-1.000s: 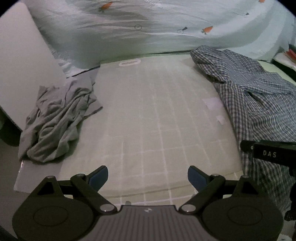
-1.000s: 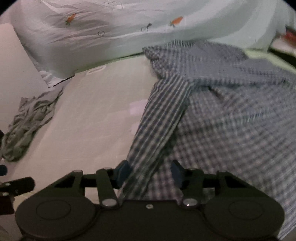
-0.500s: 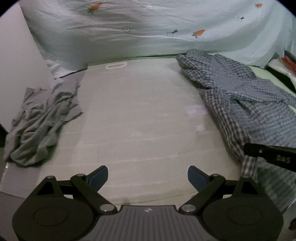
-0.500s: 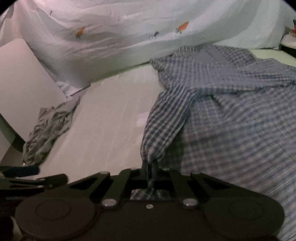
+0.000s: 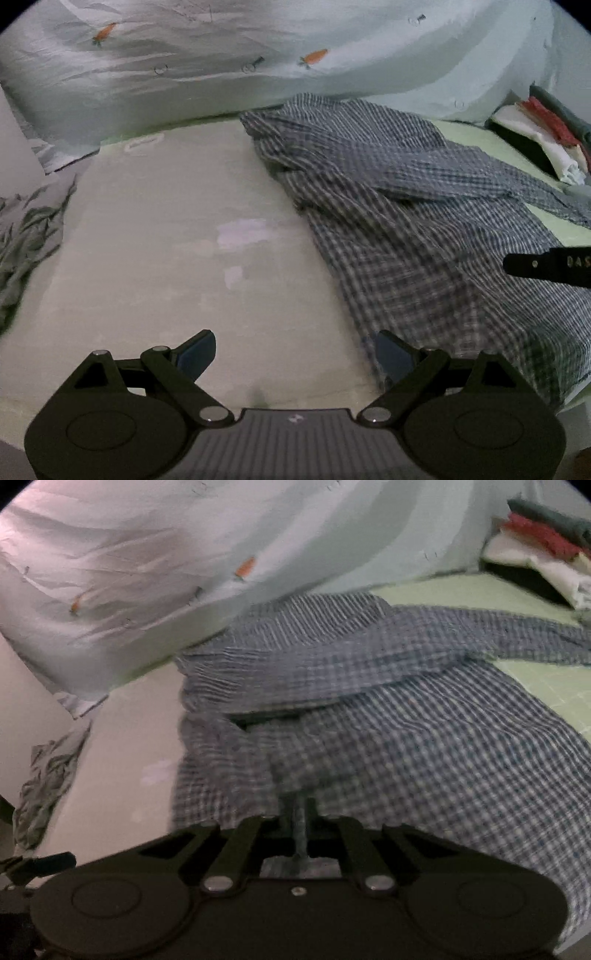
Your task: Fold clothes
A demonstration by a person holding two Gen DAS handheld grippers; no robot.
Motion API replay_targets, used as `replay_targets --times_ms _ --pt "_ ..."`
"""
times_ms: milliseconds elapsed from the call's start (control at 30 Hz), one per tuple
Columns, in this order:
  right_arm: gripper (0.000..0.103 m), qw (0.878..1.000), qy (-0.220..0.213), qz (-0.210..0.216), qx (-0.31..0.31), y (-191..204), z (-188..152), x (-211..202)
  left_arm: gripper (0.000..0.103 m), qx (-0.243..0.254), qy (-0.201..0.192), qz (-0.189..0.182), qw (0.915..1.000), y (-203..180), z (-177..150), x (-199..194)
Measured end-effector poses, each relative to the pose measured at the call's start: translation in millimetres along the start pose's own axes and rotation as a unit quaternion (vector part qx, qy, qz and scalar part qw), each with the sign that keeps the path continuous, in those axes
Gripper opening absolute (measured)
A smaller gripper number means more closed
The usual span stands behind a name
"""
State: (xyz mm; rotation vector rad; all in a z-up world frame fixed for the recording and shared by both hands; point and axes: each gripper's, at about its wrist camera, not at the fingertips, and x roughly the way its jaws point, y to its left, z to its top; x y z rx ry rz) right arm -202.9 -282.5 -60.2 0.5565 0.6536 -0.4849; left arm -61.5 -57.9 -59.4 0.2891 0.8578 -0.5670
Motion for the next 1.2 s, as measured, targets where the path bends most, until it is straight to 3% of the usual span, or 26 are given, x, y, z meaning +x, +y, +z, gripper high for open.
replay_targets --times_ms 133,300,400,467,567,733,867,1033,1100,1167,1200 --pt "0.026 0.999 0.029 0.032 0.006 -18.7 5.4 10.6 0.093 -0.008 0.009 0.005 0.9999 -30.0 -1.8 3.8" --pt "0.029 0.993 0.068 0.090 0.023 -22.4 -5.2 17.8 0.093 -0.040 0.027 0.001 0.9988 -31.9 -12.6 2.9" --pt "0.029 0.989 0.083 0.107 0.062 -25.5 -18.3 15.4 0.091 -0.038 0.029 -0.019 0.9987 -29.4 -15.6 1.7" --pt "0.029 0.986 0.088 0.112 0.082 -24.4 -26.7 11.1 0.081 -0.036 0.035 -0.037 0.9981 -27.2 -14.4 2.7" --pt "0.029 0.983 0.094 0.117 0.109 -20.9 -38.3 3.4 0.075 -0.028 0.039 -0.082 0.9955 -25.6 -11.3 1.7" --pt "0.031 0.974 0.112 0.120 0.154 -15.7 -62.7 1.2 0.070 0.022 0.037 -0.113 0.9927 -27.0 -17.7 -5.7" --pt "0.038 0.972 0.115 0.116 0.167 -7.4 -75.6 -1.9 0.058 0.041 0.052 -0.151 0.9864 -25.6 -24.0 -4.3" --pt "0.042 0.969 0.124 0.116 0.182 0.5 -87.1 -4.4 0.054 0.054 0.070 -0.190 0.9779 -25.0 -33.9 -1.6" --pt "0.037 0.965 0.129 0.124 0.192 0.8 -91.5 -2.5 0.052 0.050 0.083 -0.203 0.9744 -23.8 -36.8 2.6" --pt "0.013 0.960 0.135 0.138 0.204 0.0 -96.0 -0.4 0.041 0.041 0.094 -0.211 0.9721 -22.0 -38.3 6.3" --pt "0.003 0.957 0.135 0.146 0.210 -0.6 -96.7 -0.5 0.041 0.034 0.094 -0.210 0.9725 -19.4 -37.3 6.5"
